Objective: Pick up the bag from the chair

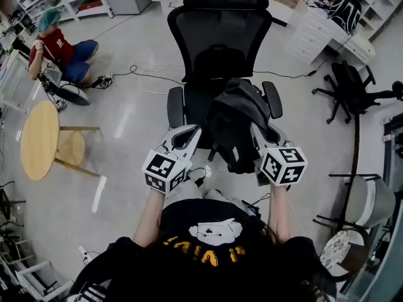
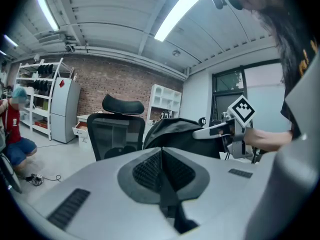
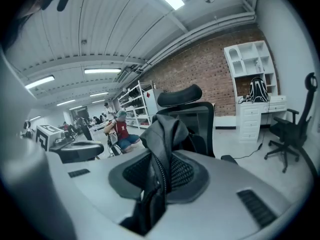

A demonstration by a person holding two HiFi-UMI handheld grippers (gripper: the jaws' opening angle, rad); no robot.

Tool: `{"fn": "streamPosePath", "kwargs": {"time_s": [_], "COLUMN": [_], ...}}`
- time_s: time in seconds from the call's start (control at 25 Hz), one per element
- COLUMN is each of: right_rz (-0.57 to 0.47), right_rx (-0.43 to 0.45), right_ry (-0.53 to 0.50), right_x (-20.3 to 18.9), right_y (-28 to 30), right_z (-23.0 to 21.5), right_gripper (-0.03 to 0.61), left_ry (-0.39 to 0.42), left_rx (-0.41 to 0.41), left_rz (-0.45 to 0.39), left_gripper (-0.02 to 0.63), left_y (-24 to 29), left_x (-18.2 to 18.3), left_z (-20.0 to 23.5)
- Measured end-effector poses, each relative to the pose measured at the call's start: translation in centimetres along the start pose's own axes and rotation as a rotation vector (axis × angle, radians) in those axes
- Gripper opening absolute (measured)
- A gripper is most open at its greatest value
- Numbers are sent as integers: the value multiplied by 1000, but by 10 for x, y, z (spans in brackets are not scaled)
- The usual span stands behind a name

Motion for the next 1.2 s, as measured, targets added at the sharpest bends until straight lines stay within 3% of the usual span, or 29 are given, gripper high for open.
{"fn": "streamPosePath", "kwargs": {"time_s": [0.76, 1.2], "right_rz": [56, 60], "right_rx": [-48, -80], "right_ry": [41, 52], "right_x": [-87, -103], "right_y": [-104, -129], "right_z": [-47, -64], "right_gripper": [60, 60], "left_ry": [38, 52], "left_rx": [-54, -83], "left_rz": [42, 35], "left_gripper": [14, 14], "left_y": [-10, -10], "left_x": [-10, -4], "left_z": [-126, -155]}}
Point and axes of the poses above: the fingertips, and each gripper's own axes: y forward along the fingers, z to its left, x out of its top, the point moved 7 cm from there along -y, backward along the fingers, and after that the axes turned 12 degrees about y, right-handed, at the moved point
